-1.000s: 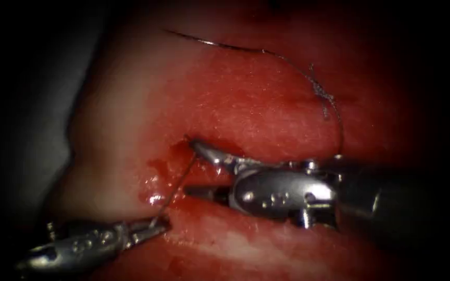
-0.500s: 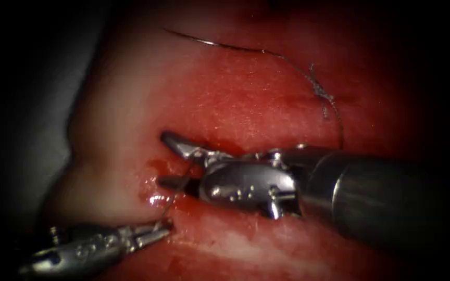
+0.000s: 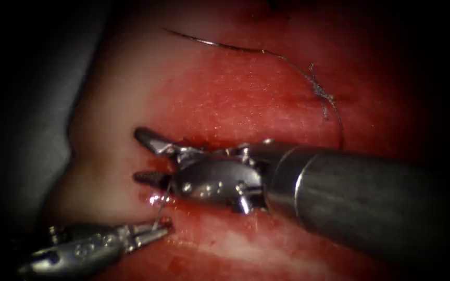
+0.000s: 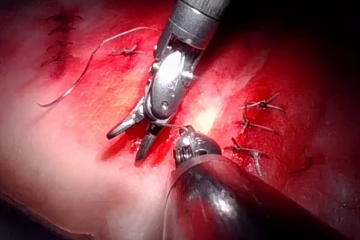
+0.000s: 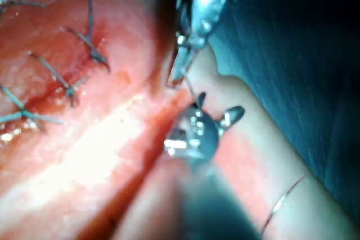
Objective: Wound Closure
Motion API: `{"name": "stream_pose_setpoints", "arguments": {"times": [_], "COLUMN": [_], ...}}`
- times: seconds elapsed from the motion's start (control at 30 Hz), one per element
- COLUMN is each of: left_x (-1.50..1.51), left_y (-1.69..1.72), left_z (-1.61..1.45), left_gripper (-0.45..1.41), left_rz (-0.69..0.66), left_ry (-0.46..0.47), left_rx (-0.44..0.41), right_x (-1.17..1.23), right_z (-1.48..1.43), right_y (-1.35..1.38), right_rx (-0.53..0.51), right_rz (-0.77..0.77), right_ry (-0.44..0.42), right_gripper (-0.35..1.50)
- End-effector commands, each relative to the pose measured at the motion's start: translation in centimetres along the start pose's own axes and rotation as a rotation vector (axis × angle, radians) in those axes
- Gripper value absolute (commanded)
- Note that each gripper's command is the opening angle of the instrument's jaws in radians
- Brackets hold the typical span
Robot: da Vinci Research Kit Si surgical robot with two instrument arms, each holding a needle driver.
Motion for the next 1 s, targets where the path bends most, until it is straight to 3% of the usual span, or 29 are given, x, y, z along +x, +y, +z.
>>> {"name": "stream_pose_setpoints", "arguments": {"times": [0.03, 0.33, 0.47, 0.5, 0.57, 0.63, 0.73, 1.0], "left_x": [-0.02, -0.01, -0.01, -0.01, -0.01, -0.01, -0.01, -0.02], "left_y": [0.02, 0.03, 0.03, 0.03, 0.04, 0.04, 0.06, 0.08], "left_z": [0.08, 0.07, 0.07, 0.07, 0.07, 0.07, 0.06, -0.04], "left_gripper": [-0.45, -0.45, -0.45, -0.45, -0.45, -0.45, -0.45, -0.45], "left_rz": [0.000, 0.005, 0.005, 0.011, 0.011, 0.011, 0.016, 0.029], "left_ry": [0.000, 0.001, 0.002, 0.002, 0.002, 0.001, 0.001, 0.001], "left_rx": [-0.001, -0.004, -0.006, -0.006, -0.006, -0.006, -0.006, -0.012], "right_x": [-0.03, -0.11, -0.12, -0.11, -0.11, -0.11, -0.14, -0.12], "right_z": [0.08, 0.09, 0.08, 0.08, 0.08, 0.07, 0.06, -0.03], "right_y": [-0.04, -0.10, -0.11, -0.11, -0.11, -0.11, -0.09, -0.07], "right_rx": [0.001, 0.027, 0.027, 0.028, 0.062, 0.107, 0.089, 0.073], "right_rz": [-0.002, -0.008, -0.009, -0.009, -0.011, -0.006, -0.008, 0.016], "right_ry": [0.003, -0.012, -0.011, -0.011, -0.028, -0.051, -0.093, -0.103], "right_gripper": [0.88, 0.84, 0.69, 0.41, -0.35, -0.35, -0.35, -0.35]}}
